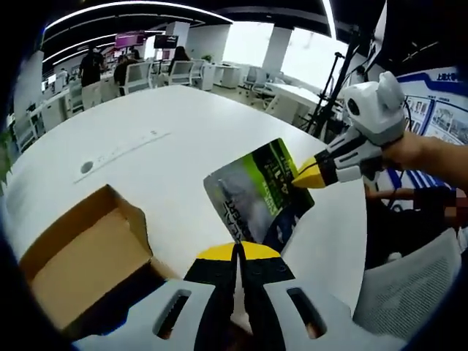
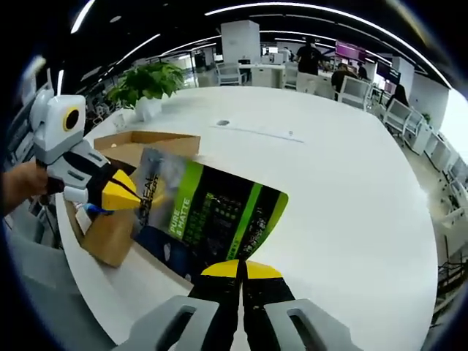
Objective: Operate the shoe box by opening the lid, removing the specified soft item, and placing it in the target area until the item is outside and the box remains undamaged.
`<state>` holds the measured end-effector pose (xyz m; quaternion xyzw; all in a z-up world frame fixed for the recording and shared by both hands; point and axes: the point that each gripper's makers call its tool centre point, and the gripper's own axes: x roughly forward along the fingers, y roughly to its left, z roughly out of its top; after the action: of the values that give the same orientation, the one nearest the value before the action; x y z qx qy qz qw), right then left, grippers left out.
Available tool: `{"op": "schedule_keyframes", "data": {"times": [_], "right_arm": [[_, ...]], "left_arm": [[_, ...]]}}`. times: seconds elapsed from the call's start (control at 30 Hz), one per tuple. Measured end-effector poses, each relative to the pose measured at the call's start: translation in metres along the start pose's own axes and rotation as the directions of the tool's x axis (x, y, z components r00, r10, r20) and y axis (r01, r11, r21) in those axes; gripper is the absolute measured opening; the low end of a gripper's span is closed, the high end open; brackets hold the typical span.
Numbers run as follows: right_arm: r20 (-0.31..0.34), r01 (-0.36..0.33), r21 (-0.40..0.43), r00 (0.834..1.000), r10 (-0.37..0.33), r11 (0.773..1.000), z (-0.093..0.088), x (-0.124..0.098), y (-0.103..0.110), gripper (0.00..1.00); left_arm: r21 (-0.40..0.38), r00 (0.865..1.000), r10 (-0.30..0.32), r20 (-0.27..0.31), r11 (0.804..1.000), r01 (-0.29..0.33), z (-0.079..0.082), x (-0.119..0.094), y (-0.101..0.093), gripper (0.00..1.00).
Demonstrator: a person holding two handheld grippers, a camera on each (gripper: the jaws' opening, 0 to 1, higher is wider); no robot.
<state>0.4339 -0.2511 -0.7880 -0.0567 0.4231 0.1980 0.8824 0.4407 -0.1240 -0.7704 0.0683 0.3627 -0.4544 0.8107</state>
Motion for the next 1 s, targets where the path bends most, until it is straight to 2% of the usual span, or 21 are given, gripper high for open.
{"op": "schedule_keyframes", "data": {"times": [0.27, 0.4, 0.7, 1.0], "right_arm": [[0.004, 0.009, -0.011, 1.000, -0.009, 1.000, -0.003, 0.011, -0.007, 0.00], [0.002, 0.019, -0.011, 1.000, -0.019, 1.000, -0.006, 0.015, -0.012, 0.00], [-0.004, 0.039, -0.025, 0.999, -0.039, 0.999, -0.014, 0.024, -0.022, 0.00], [-0.003, 0.050, -0.036, 0.999, -0.051, 0.998, -0.020, 0.034, -0.026, 0.00]], "left_arm": [[0.085, 0.998, 0.019, -0.056, 0.996, -0.014, -0.004, 0.012, 0.002, 0.00], [0.102, 0.998, 0.023, -0.065, 0.995, -0.016, -0.002, 0.016, 0.003, 0.00], [0.226, 0.988, 0.043, -0.146, 0.974, -0.009, -0.011, 0.034, 0.002, 0.00], [0.288, 0.979, 0.067, -0.195, 0.958, -0.008, -0.017, 0.045, 0.005, 0.00]]}}
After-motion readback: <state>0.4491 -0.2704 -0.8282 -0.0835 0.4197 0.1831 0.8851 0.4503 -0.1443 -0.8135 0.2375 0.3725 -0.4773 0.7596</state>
